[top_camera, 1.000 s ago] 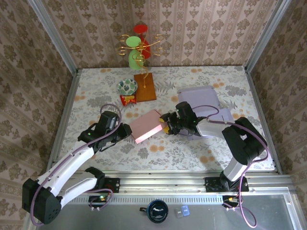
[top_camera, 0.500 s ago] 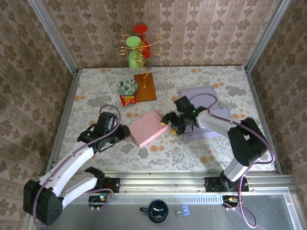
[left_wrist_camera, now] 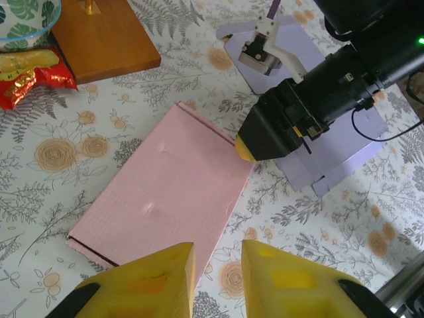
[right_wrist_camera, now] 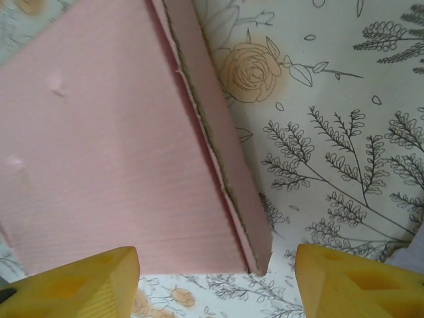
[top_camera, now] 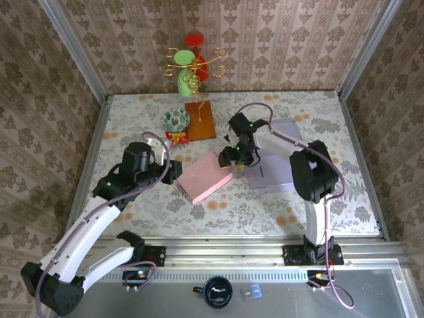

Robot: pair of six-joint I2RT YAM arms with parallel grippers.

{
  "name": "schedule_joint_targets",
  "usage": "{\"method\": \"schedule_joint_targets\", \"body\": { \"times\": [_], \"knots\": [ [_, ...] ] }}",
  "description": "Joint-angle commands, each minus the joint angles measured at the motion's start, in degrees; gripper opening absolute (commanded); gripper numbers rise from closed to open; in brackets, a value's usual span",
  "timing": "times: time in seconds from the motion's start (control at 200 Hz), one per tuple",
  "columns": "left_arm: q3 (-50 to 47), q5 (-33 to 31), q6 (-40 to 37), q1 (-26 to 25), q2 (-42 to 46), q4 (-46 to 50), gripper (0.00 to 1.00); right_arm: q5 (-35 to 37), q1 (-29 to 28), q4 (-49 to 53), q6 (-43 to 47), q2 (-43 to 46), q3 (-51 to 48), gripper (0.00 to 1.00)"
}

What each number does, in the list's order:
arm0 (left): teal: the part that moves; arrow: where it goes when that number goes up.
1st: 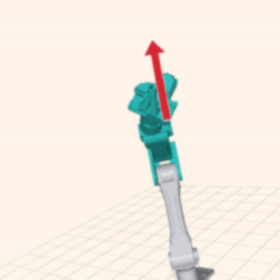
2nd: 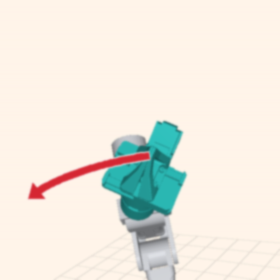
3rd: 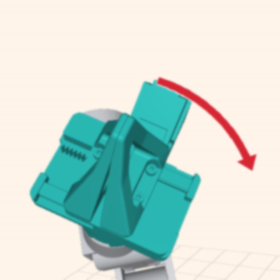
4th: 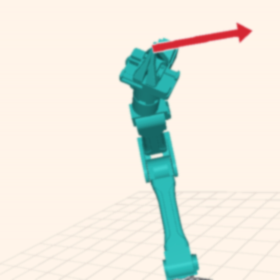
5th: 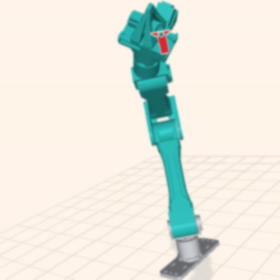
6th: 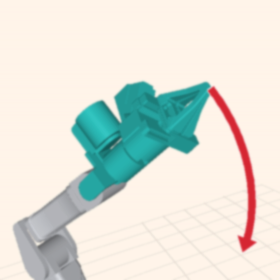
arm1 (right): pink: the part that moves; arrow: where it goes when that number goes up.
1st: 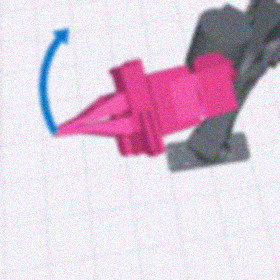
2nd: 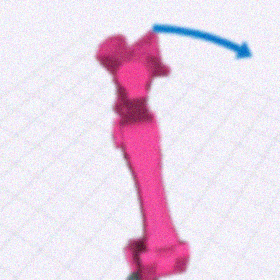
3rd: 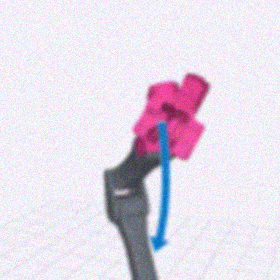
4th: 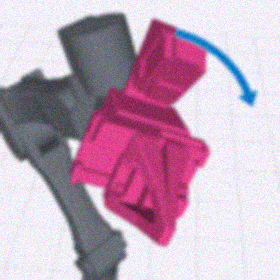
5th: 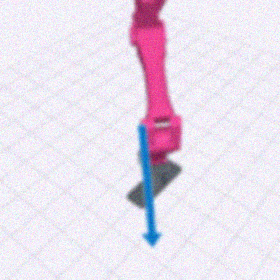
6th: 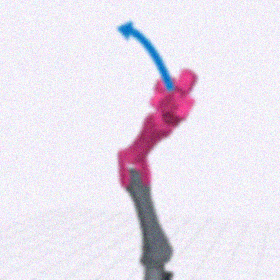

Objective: Fold the paper box

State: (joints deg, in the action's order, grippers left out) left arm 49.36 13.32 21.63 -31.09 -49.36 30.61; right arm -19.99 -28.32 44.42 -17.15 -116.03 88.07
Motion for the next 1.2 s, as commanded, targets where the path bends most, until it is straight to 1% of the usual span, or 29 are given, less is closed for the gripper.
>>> {"method": "schedule_joint_targets", "body": {
  "times": [0.0, 0.14, 0.29, 0.385, 0.5, 0.625, 0.635, 0.745, 0.86, 0.965, 1.06, 1.13, 1.195],
  "knots": [
    [0.9, 1.0, -1.4, 0.0, 1.4, 1.3, 0.26, -3.2, 0.3, 2.3, 2.2, -2.1, 1.8, 0.65],
    [0.2, 1.3, -0.2, 0.0, 2.2, 1.3, 0.26, -6.7, -0.1, -1.4, -0.5, -3.4, 0.3, 0.63],
    [-0.7, 1.4, 1.3, 0.0, 2.7, 1.1, 0.25, -9.1, -2.1, -5.4, -4.6, -4.1, -0.2, 0.57],
    [-1.5, 1.0, 2.5, 0.0, 3.4, 0.6, 0.25, -8.5, -4.6, -7.2, -8.3, -4.9, 0.5, 0.52],
    [-2.0, -0.4, 3.9, -0.1, 4.8, 0.4, 0.24, -6.6, -8.0, -9.5, -12.8, -6.0, 1.7, 0.49],
    [-2.1, -3.0, 6.4, 0.0, 5.7, 1.9, 0.23, -4.9, -11.3, -13.3, -21.2, -6.8, 2.2, 0.45],
    [-2.1, -3.3, 6.7, 0.0, 5.8, 2.2, 0.23, -4.7, -11.5, -14.8, -21.9, -6.8, 2.1, 0.44],
    [-2.1, -5.0, 9.4, 0.0, 6.3, 3.8, 0.22, -2.7, -14.3, -19.1, -28.5, -7.1, 2.4, 0.44],
    [-2.7, -6.8, 11.9, -0.1, 7.9, 5.5, 0.21, -1.7, -17.2, -21.6, -32.9, -8.6, 4.3, 0.44],
    [-3.0, -7.9, 13.7, -0.1, 9.3, 7.4, 0.21, -0.4, -18.9, -20.8, -33.8, -10.3, 7.6, 0.45],
    [-2.4, -8.9, 15.5, -0.1, 9.8, 9.6, 0.21, 0.6, -19.2, -21.3, -34.4, -9.8, 8.0, 0.48],
    [-1.5, -8.5, 17.1, 0.0, 9.1, 10.7, 0.22, 2.8, -19.2, -21.2, -34.0, -7.1, 7.1, 0.51],
    [-0.9, -6.3, 18.9, -0.1, 7.3, 10.1, 0.23, 5.8, -19.0, -20.6, -33.8, -3.2, 5.3, 0.54]
  ]
}}
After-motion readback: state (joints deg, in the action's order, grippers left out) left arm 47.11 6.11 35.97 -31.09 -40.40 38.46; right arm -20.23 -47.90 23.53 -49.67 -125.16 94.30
